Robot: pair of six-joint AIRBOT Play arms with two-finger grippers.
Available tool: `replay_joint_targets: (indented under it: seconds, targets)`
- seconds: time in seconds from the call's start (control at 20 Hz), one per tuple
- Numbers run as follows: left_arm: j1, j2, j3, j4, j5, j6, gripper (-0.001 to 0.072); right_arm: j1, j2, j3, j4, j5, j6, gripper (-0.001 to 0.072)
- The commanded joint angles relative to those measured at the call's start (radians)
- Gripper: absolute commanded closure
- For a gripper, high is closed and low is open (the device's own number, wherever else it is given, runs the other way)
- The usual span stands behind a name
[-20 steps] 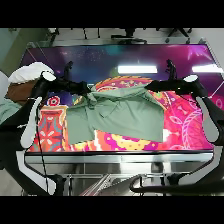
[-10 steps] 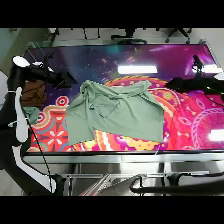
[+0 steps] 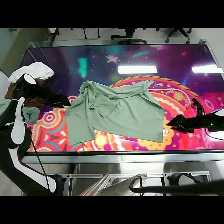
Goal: Fold the shirts.
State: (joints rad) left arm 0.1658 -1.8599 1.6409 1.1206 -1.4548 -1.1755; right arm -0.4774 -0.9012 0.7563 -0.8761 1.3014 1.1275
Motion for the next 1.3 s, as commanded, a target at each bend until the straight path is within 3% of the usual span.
replay_joint_targets:
  seconds: [0.0,0.2,0.5,0.55,0.6,1.0,1.15,1.2,1.25]
  targets:
    - [0.001,-0.107,0.113,0.039,-0.024,0.019,0.0101,-0.006,0.019,-0.080,-0.010,0.005,0.007,0.0274]
    - [-0.001,-0.221,0.232,0.034,-0.163,0.035,0.0101,-0.006,0.017,-0.080,0.000,0.005,0.006,0.0274]
    - [-0.029,-0.268,0.190,-0.037,-0.192,0.076,0.0140,-0.005,-0.019,-0.085,0.008,-0.020,0.007,0.0274]
    - [-0.035,-0.268,0.181,-0.037,-0.192,0.080,0.0491,-0.005,-0.028,-0.085,0.008,-0.029,0.006,0.0274]
    - [-0.038,-0.268,0.179,-0.040,-0.197,0.101,0.0695,-0.005,-0.037,-0.087,0.008,-0.030,0.006,0.0274]
    - [-0.042,-0.241,0.180,-0.049,-0.245,0.076,0.0694,0.103,-0.174,-0.134,-0.024,-0.117,-0.004,0.0275]
    - [-0.042,-0.220,0.179,-0.053,-0.240,0.075,0.0694,0.145,-0.214,-0.133,0.031,-0.116,-0.029,0.0287]
    - [-0.042,-0.214,0.179,-0.078,-0.243,0.075,0.0694,0.164,-0.213,-0.132,0.071,-0.116,-0.059,0.0423]
    - [-0.042,-0.209,0.179,-0.126,-0.245,0.076,0.0694,0.179,-0.212,-0.124,0.121,-0.111,-0.099,0.0636]
